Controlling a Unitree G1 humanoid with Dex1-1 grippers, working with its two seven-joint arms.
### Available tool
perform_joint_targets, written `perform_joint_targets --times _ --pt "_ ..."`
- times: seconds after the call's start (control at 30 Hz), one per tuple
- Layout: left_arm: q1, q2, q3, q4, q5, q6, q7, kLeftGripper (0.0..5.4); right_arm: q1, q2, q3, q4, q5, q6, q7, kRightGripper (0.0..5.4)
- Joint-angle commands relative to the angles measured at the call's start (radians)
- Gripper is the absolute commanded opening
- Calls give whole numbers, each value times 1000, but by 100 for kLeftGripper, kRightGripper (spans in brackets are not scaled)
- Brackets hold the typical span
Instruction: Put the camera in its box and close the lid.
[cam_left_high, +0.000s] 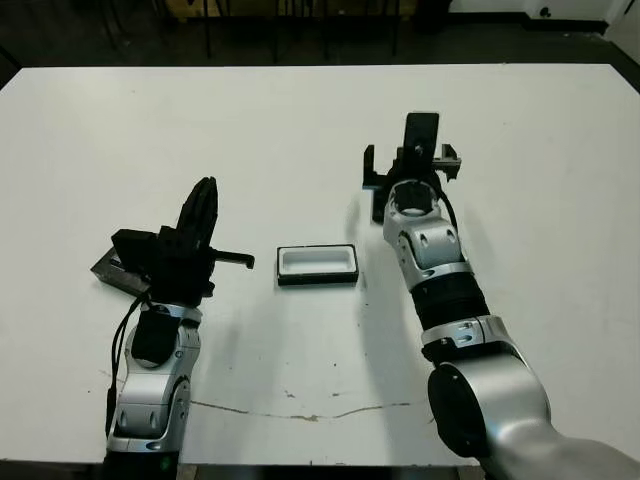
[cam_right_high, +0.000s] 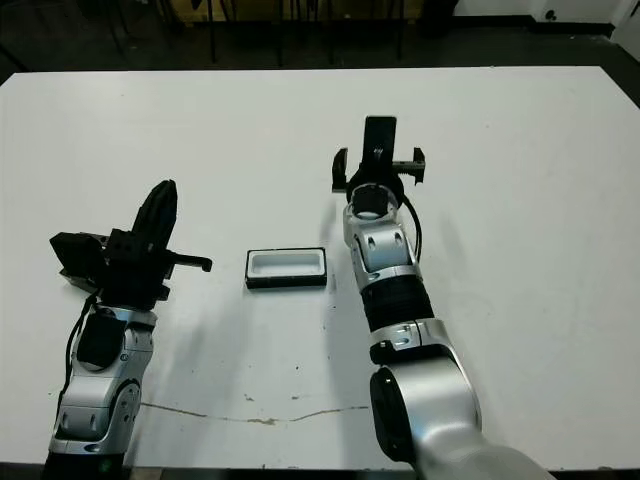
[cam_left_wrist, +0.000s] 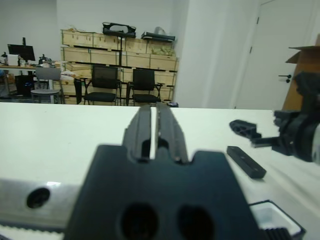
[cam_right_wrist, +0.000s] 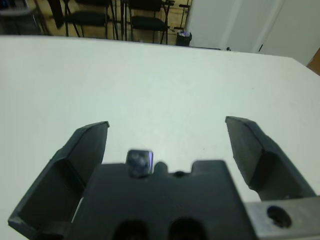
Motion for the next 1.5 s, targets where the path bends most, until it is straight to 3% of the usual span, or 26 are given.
perform_joint_targets --times 0.03,0.47,0.63,1.0,1.27,1.5 --pt "14 8 -3 10 9 17 1 0 -8 -6 7 71 -15 -13 -18 539" --pt "22 -1 -6 10 -6 15 -1 0 -16 -6 15 261 -26 -66 -25 539" --pt "24 2 -5 6 -6 18 -1 0 17 21 -14 266 3 -99 -49 539" --pt "24 2 -10 1 -3 27 3 0 53 42 -36 249 48 -73 -44 539" --pt "25 6 -8 -1 -11 31 -2 0 72 93 -206 179 282 -54 -50 418" --pt "22 7 -7 2 -13 28 -6 0 76 76 -228 150 342 -29 -27 288"
